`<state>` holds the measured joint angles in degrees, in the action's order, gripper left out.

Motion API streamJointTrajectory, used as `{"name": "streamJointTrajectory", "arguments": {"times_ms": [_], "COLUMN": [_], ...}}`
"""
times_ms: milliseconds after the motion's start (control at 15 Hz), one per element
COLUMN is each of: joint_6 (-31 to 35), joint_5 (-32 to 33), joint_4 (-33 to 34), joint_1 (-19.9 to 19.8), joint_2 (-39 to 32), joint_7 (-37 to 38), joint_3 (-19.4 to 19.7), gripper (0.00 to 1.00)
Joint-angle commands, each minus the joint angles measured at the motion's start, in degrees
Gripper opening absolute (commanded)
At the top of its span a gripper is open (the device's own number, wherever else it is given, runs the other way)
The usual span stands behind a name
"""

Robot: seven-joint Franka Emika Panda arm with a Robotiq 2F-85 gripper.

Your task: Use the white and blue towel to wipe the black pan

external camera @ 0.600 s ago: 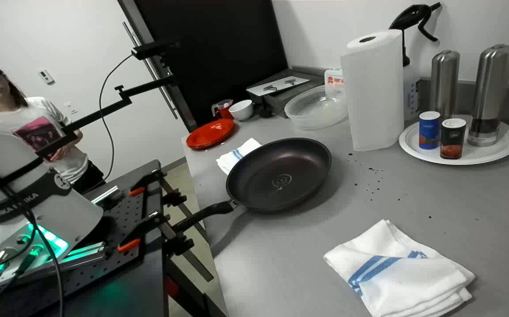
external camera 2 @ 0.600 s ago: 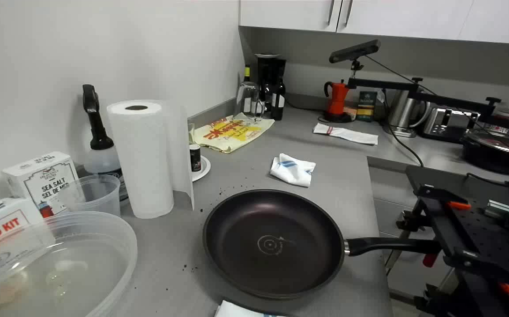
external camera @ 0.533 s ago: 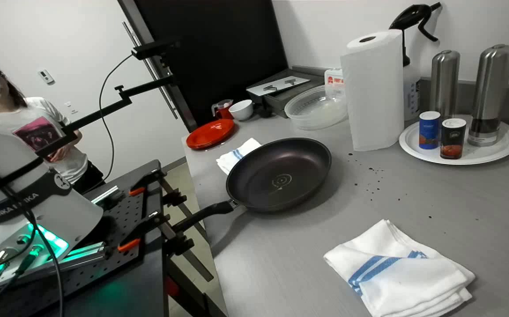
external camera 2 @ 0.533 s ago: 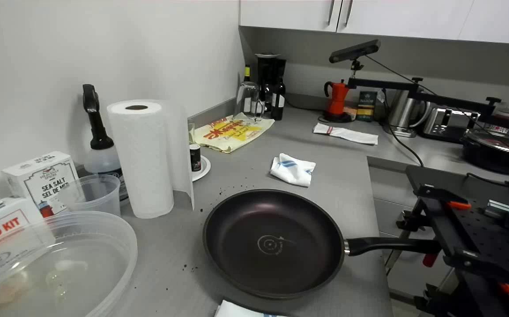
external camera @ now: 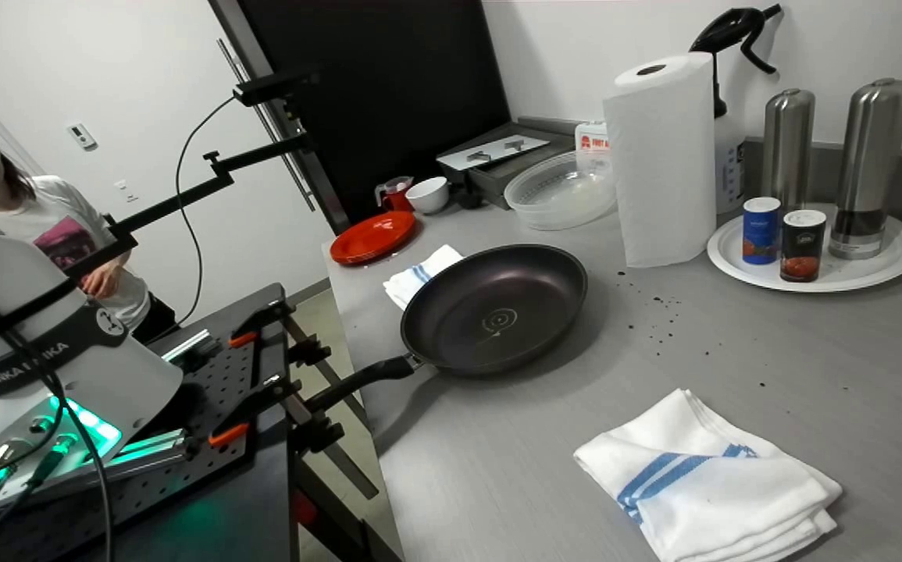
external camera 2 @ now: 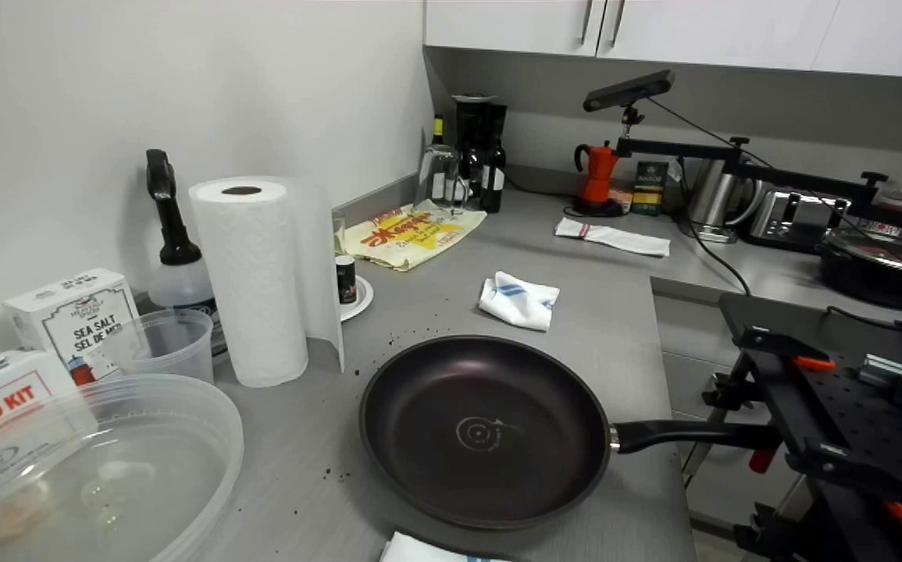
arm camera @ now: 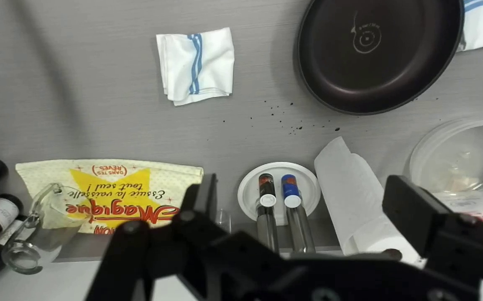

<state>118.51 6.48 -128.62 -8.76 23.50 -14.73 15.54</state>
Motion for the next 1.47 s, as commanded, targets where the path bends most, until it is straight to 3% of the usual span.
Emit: {"name": "streamJointTrajectory", "arguments": {"times_ms": [0, 800, 1400], "joint_6": [6.8, 18.7, 28.9], "joint_5": [-1.8, -12.4, -11.9], "joint_4": [3.0, 10.2, 16.6], "joint_1": [-0.1, -4.9, -9.5], "joint_2": [-9.5, -40.9, -58.4], "joint_7": [-0.7, 0.9, 10.4], "joint_3": [1.0, -1.6, -2.4], "gripper": [1.00, 1.00, 1.00]}}
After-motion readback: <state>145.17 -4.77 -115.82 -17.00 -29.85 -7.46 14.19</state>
